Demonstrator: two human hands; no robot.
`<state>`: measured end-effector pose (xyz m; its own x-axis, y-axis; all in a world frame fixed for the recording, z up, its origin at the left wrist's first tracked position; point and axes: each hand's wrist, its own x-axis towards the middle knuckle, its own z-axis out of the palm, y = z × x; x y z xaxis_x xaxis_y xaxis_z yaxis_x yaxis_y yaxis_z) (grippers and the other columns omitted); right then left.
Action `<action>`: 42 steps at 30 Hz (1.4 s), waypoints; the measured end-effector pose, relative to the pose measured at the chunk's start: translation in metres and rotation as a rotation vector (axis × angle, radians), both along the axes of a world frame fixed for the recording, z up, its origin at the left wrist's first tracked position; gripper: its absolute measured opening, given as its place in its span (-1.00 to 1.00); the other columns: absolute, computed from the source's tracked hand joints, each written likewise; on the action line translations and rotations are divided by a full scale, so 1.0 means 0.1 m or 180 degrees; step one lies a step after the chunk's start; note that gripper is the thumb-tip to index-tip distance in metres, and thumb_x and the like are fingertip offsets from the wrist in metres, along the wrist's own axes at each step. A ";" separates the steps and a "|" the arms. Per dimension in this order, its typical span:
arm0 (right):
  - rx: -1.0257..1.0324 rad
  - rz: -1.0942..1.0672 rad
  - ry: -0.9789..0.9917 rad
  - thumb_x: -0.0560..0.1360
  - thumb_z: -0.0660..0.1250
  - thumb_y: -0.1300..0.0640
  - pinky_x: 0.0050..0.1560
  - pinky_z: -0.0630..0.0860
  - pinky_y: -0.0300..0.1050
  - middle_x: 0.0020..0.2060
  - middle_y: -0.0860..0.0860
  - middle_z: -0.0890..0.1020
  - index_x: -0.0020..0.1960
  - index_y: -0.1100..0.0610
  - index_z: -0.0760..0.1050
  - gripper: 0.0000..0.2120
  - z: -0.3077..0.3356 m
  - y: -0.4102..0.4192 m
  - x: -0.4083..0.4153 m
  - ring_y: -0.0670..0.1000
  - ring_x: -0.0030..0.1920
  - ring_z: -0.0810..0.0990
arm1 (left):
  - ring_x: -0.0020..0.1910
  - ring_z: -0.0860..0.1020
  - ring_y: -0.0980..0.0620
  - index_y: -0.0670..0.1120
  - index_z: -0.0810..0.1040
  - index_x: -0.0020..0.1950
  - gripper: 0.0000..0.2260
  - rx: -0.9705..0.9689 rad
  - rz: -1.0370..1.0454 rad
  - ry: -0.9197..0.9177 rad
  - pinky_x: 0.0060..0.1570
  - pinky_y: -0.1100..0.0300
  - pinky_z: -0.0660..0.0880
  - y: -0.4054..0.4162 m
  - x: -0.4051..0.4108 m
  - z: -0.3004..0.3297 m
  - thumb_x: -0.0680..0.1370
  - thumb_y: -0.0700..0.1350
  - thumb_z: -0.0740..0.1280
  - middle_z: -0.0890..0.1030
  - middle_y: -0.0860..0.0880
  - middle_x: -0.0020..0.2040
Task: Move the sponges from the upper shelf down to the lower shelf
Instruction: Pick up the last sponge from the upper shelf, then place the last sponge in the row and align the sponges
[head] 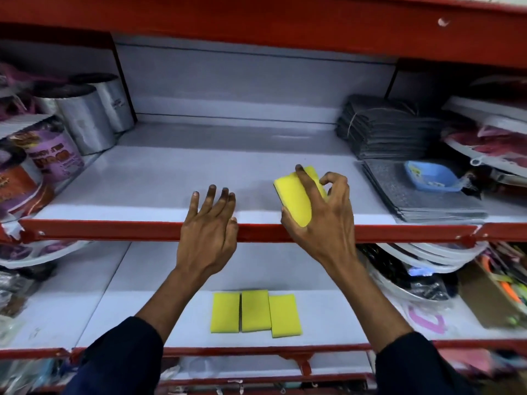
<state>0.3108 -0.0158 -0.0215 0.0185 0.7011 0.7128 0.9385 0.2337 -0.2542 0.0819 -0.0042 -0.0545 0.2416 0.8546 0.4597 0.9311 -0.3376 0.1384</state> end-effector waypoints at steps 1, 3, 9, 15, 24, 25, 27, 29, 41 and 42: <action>0.0064 0.0027 0.0064 0.41 0.37 -0.24 -0.01 0.46 -0.07 0.18 0.12 0.35 0.53 -0.12 0.25 -0.26 -0.10 -0.09 0.04 0.11 0.07 0.42 | 0.62 0.22 -0.11 -0.16 0.38 0.53 -0.42 0.0007 -0.0008 0.0009 0.63 -0.16 0.06 0.00 0.01 -0.01 0.61 0.02 -0.11 0.40 -0.09 0.55; 0.0319 0.0224 0.0138 0.41 0.40 -0.21 0.01 0.44 -0.09 0.16 0.12 0.35 0.53 -0.10 0.26 -0.25 -0.34 -0.23 0.12 0.14 0.07 0.44 | 0.61 0.24 -0.13 -0.17 0.39 0.52 -0.42 0.0019 0.0001 0.0036 0.63 -0.17 0.06 0.00 0.01 -0.01 0.61 0.01 -0.10 0.42 -0.10 0.54; 0.0352 0.0435 -0.0168 0.34 0.48 -0.17 -0.07 0.58 0.01 0.10 0.14 0.39 0.47 -0.10 0.25 -0.23 -1.47 -0.48 0.49 0.16 0.07 0.45 | 0.61 0.25 -0.14 -0.18 0.39 0.52 -0.43 0.0053 0.0036 0.0027 0.63 -0.16 0.04 0.00 0.02 -0.02 0.61 0.01 -0.10 0.43 -0.11 0.54; -0.1440 -0.0491 0.0198 0.47 0.29 -0.28 0.00 0.56 0.01 0.19 0.12 0.36 0.51 -0.16 0.23 -0.34 -2.24 -0.52 0.55 0.14 0.13 0.44 | 0.62 0.23 -0.13 -0.15 0.38 0.52 -0.44 0.0114 0.0087 0.0042 0.63 -0.16 0.04 0.00 0.02 -0.06 0.63 0.01 -0.10 0.43 -0.08 0.54; -0.2702 -0.1053 0.0282 0.53 0.24 -0.34 0.15 0.49 0.09 0.28 0.14 0.35 0.57 -0.10 0.18 -0.30 -2.72 -0.52 0.52 0.19 0.25 0.39 | 0.66 0.08 -0.14 -0.07 0.31 0.57 -0.47 0.0097 0.0230 0.0011 0.59 -0.29 0.02 0.00 0.05 -0.08 0.65 0.05 -0.10 0.32 -0.05 0.60; -0.2760 -0.1030 0.0263 0.53 0.21 -0.35 0.16 0.49 0.09 0.29 0.13 0.34 0.57 -0.11 0.18 -0.30 -2.73 -0.53 0.52 0.18 0.26 0.39 | 0.66 0.04 -0.14 -0.07 0.29 0.58 -0.47 0.0112 0.0248 0.0027 0.59 -0.31 0.01 -0.01 0.06 -0.08 0.66 0.06 -0.10 0.30 -0.05 0.61; -0.2791 -0.0983 0.0254 0.55 0.17 -0.36 0.18 0.49 0.11 0.31 0.13 0.34 0.57 -0.12 0.19 -0.33 -2.74 -0.56 0.53 0.18 0.28 0.40 | 0.67 -0.03 -0.17 -0.07 0.24 0.60 -0.47 0.0201 0.0246 0.0054 0.58 -0.33 -0.02 -0.02 0.07 -0.14 0.67 0.08 -0.09 0.23 -0.08 0.64; -0.2748 -0.0950 0.0257 0.58 0.15 -0.31 0.19 0.49 0.13 0.34 0.13 0.36 0.55 -0.09 0.24 -0.39 -2.71 -0.58 0.55 0.19 0.29 0.42 | 0.67 -0.08 -0.20 -0.09 0.12 0.64 -0.44 0.0372 0.0143 -0.0027 0.60 -0.32 -0.08 -0.07 0.08 -0.24 0.67 0.12 -0.03 0.11 -0.12 0.67; -0.2821 0.0415 -0.0033 0.57 0.17 0.30 0.59 0.21 -0.15 0.61 0.03 0.22 0.57 0.12 0.25 -0.44 -2.63 -0.59 0.87 0.03 0.63 0.14 | 0.60 0.23 -0.24 -0.14 0.38 0.53 -0.51 -0.0904 -0.1132 0.0032 0.53 -0.21 0.30 -0.80 0.68 -1.74 0.61 -0.02 0.25 0.27 -0.19 0.60; -0.2944 0.0494 -0.0142 0.58 0.17 0.29 0.59 0.19 -0.18 0.61 0.02 0.19 0.58 0.11 0.22 -0.43 -2.62 -0.57 0.89 0.01 0.63 0.11 | 0.60 0.25 -0.22 -0.12 0.40 0.52 -0.53 -0.1284 -0.1090 0.0070 0.55 -0.17 0.29 -0.79 0.72 -1.82 0.61 -0.04 0.24 0.28 -0.17 0.60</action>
